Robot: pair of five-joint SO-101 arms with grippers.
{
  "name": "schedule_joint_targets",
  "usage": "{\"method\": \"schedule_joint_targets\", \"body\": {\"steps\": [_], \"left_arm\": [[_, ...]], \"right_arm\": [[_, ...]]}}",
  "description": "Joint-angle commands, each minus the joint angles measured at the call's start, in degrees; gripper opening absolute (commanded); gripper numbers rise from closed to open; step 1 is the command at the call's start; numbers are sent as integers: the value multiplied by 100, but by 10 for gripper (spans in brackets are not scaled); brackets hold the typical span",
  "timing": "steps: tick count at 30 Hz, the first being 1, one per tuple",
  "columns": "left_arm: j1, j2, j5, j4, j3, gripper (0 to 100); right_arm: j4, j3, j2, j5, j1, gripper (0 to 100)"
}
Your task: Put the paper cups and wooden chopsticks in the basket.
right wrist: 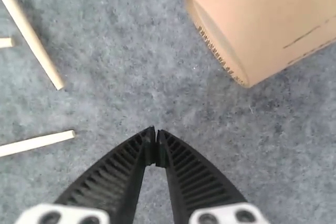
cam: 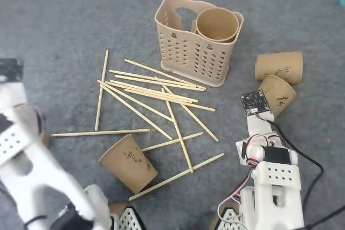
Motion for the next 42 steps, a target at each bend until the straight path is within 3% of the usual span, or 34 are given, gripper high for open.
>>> {"method": "schedule_joint_targets", "body": {"steps": [1, 5, 8, 12, 18, 21, 29, 34, 42], "left_arm": [[202, -360, 105, -1090, 963, 123], [501, -114, 264, -1609, 1473, 101], [571, -35, 826, -1477, 1288, 3], [571, -35, 1363, -624, 409, 13], [1002, 0, 1477, 1213, -1560, 13], [1415, 9, 1618, 1881, -2484, 13], [3051, 26, 3086, 2708, -5033, 13], [4475, 79, 4255, 2435, -6176, 13], [6365, 1442, 4431, 993, -7459, 13]], "right_arm": [[-84, -35, -171, 53, 75, 8], [-92, -35, -171, 53, 75, 8], [-92, -35, -171, 53, 75, 8], [-92, -35, -171, 53, 75, 8], [-92, -35, -171, 53, 84, 8], [-92, -35, -171, 53, 84, 8], [-101, -35, -154, 53, 66, 8], [-110, -35, -136, 53, 57, 8], [-198, 9, -127, 53, 48, 8]]}}
